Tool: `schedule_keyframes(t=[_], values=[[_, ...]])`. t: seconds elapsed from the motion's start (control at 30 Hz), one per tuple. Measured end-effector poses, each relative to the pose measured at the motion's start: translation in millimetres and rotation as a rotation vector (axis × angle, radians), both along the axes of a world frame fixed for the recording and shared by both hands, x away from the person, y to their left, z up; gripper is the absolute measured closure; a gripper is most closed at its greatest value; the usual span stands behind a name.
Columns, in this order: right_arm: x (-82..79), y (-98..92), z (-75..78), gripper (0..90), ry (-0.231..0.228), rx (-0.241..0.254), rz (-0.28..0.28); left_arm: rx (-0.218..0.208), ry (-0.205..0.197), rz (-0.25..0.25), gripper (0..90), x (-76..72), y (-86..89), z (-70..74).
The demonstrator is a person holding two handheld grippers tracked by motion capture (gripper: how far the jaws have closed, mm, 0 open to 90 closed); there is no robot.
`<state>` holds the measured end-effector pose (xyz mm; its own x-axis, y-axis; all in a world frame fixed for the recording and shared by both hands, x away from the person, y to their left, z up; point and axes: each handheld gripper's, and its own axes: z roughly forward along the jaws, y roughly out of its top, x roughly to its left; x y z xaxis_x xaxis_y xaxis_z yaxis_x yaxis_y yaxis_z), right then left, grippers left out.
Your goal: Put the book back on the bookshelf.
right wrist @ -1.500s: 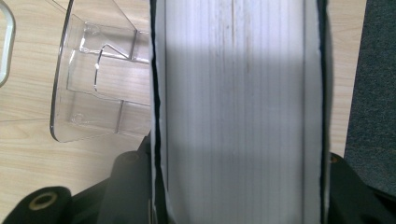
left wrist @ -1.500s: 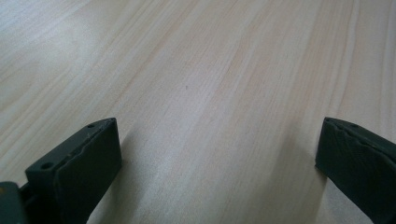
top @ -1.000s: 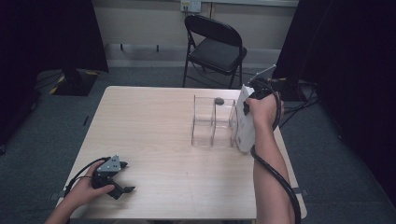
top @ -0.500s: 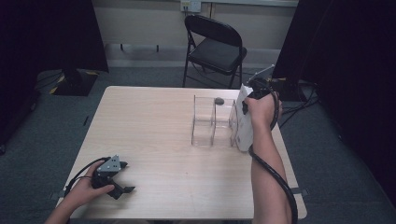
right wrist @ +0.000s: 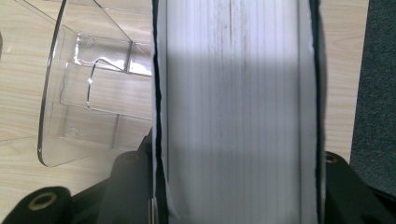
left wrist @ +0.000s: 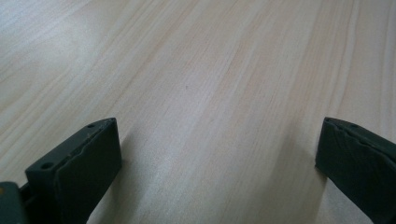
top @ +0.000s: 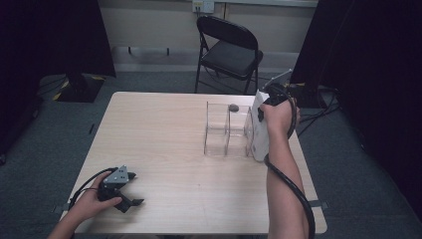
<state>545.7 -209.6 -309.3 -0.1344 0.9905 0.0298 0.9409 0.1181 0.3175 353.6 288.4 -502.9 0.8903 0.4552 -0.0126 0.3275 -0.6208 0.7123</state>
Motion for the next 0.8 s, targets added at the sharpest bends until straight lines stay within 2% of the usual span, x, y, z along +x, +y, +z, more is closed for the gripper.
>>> schedule_keyframes(t=[0.6,0.8], values=[[-1.8,1.2,-1.2,51.6,-0.018,-0.007,0.008,-0.001,0.000,0.000,0.0,0.0,0.0,-0.1],[-2.5,-1.1,-2.0,50.2,-0.022,0.008,0.010,0.000,0.000,0.000,0.0,0.0,0.0,-0.1]])
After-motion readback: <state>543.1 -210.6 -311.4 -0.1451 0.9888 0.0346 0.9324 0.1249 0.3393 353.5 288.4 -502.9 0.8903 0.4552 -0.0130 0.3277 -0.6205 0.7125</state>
